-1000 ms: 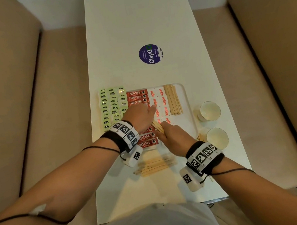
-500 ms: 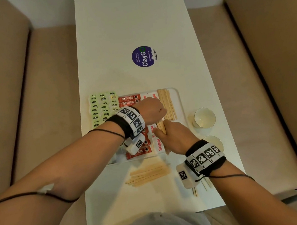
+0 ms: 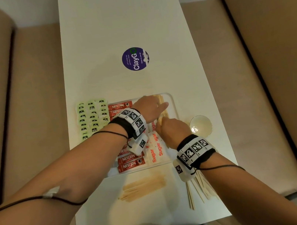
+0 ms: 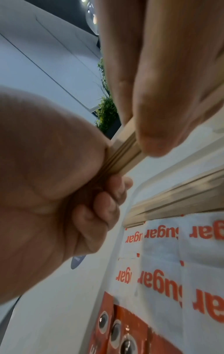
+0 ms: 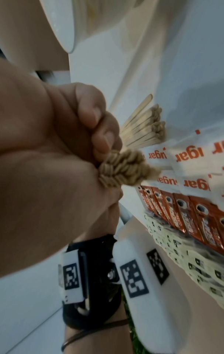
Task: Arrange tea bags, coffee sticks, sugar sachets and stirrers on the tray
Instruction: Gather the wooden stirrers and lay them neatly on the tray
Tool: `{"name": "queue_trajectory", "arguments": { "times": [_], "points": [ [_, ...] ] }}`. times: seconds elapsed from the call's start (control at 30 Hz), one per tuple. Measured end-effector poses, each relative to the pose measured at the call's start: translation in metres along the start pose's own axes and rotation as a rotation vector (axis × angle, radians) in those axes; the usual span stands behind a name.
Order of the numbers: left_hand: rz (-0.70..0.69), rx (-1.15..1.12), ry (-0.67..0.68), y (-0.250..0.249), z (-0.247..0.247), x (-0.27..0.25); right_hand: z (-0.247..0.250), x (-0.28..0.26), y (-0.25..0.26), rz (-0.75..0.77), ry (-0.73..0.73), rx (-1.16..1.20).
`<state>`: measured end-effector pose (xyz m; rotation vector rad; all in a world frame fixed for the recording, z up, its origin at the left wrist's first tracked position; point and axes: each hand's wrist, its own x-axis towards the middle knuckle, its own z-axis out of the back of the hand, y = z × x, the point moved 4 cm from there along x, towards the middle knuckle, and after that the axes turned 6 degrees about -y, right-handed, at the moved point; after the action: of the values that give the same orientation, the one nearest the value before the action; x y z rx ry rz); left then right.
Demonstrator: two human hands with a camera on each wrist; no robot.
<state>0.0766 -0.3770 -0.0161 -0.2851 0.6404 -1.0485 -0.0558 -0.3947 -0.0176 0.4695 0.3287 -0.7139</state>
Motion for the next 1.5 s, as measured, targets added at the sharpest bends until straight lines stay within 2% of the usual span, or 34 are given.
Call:
{"name": "queue_trajectory", "arguments": {
  "times": [0.1,0.23,0.37,0.47,0.73,0.9,1.0,1.13,1.27,1.4,1.5],
  "points": [
    [0.112,-0.070,-0.119,0.007,0.006,0.010,0.007,0.016,-0.003,-0.047,-0.022,-0.045],
    [0.164,-0.051,-0.184,0.018,0.007,0.016,0.018,0.041,-0.005,-0.110,-0.030,-0.101],
    [0.201,0.065,-0.125,0.027,0.000,0.014,0.017,0.066,-0.012,-0.239,0.014,-0.066],
    [0.155,0.077,-0.097,0.029,-0.008,0.010,0.013,0.076,-0.016,-0.263,0.027,-0.094],
    [0.166,0.030,-0.088,0.033,-0.026,0.009,0.004,0.078,-0.016,-0.156,0.141,-0.276],
    [0.166,0.030,-0.083,0.034,-0.029,0.011,0.007,0.077,-0.016,-0.169,0.180,-0.288],
    [0.166,0.039,-0.075,0.033,-0.030,0.010,0.009,0.076,-0.017,-0.197,0.156,-0.261],
    [0.178,0.025,-0.061,0.031,-0.031,0.008,0.013,0.074,-0.018,-0.295,0.004,-0.086],
    [0.178,0.012,-0.088,0.028,-0.032,0.007,0.007,0.071,-0.015,-0.237,-0.001,-0.144],
    [0.160,0.012,-0.082,0.027,-0.033,0.004,-0.008,0.064,-0.005,0.034,0.055,-0.458],
    [0.153,0.026,-0.078,0.029,-0.037,0.004,-0.013,0.054,-0.004,0.094,0.125,-0.520]
  ]
}}
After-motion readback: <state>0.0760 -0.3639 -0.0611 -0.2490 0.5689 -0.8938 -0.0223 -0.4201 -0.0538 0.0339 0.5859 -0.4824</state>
